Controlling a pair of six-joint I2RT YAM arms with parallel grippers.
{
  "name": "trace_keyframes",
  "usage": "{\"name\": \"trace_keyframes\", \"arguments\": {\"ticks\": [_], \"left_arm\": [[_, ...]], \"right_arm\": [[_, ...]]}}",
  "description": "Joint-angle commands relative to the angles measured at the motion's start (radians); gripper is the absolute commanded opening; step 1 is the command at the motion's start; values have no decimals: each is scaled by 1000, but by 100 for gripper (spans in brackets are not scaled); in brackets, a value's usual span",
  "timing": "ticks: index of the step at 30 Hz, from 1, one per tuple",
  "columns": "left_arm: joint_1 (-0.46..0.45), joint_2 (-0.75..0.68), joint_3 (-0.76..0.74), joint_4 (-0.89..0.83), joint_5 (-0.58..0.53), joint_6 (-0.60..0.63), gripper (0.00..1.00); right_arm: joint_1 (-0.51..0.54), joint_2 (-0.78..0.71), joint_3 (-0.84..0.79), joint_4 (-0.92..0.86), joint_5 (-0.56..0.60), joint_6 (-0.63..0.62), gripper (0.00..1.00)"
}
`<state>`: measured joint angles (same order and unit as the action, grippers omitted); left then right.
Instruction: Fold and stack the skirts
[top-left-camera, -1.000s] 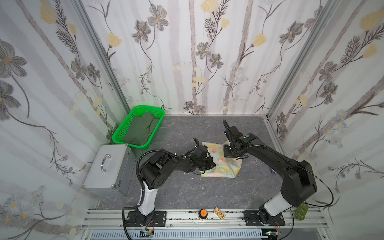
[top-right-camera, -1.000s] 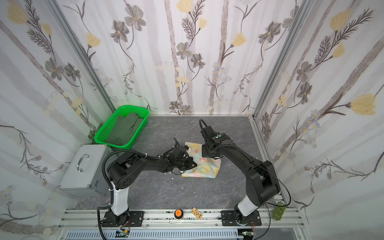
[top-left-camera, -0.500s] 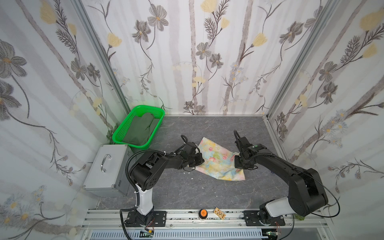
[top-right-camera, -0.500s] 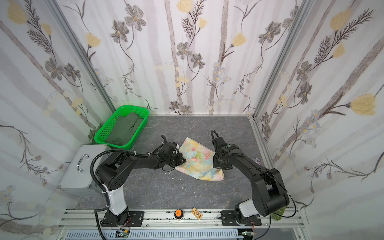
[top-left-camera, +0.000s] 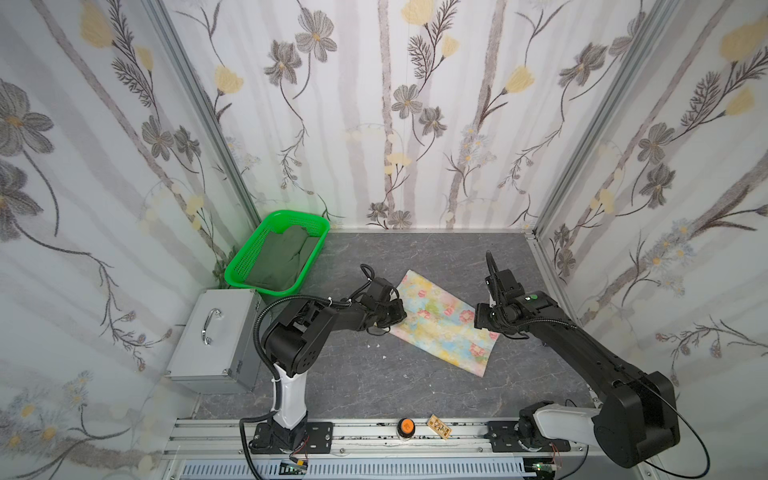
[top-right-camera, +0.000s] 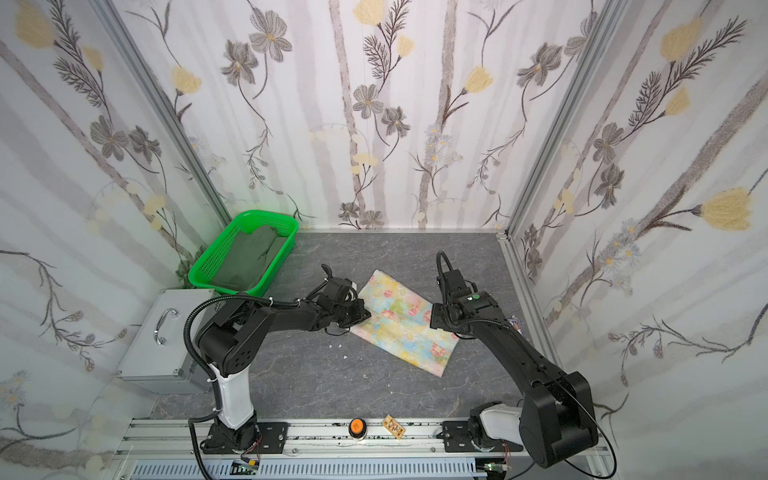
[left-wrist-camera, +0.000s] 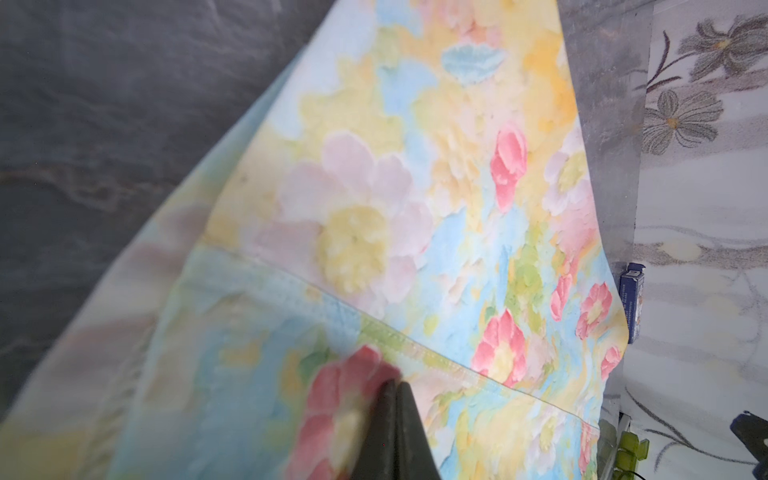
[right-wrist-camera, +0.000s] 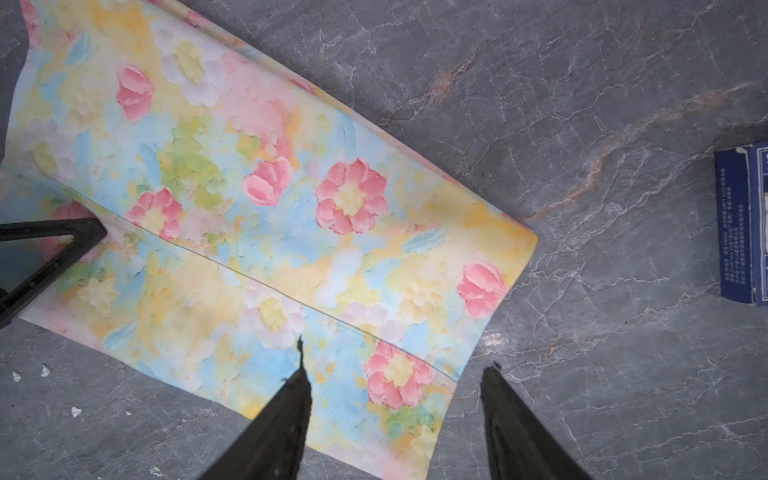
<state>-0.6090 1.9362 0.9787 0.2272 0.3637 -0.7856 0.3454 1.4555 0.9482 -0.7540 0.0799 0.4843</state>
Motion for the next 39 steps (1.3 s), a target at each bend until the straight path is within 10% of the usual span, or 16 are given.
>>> {"name": "trace_keyframes", "arguments": {"ticks": [1,5,30,39], "left_arm": [[6,14,18,-29,-20,0,0],[16,39,49,-31,-4,2,0],[68,411,678,-157,144,-25,0],[39,118,403,-157,85,-14,0]], "right_arm": [[-3,60,3,82,-33,-23,44],[-11,193,2,204,-72,-26,0],[246,220,-187,406,-173,250,0],[178,112,-147,326,-138,168,0]]}}
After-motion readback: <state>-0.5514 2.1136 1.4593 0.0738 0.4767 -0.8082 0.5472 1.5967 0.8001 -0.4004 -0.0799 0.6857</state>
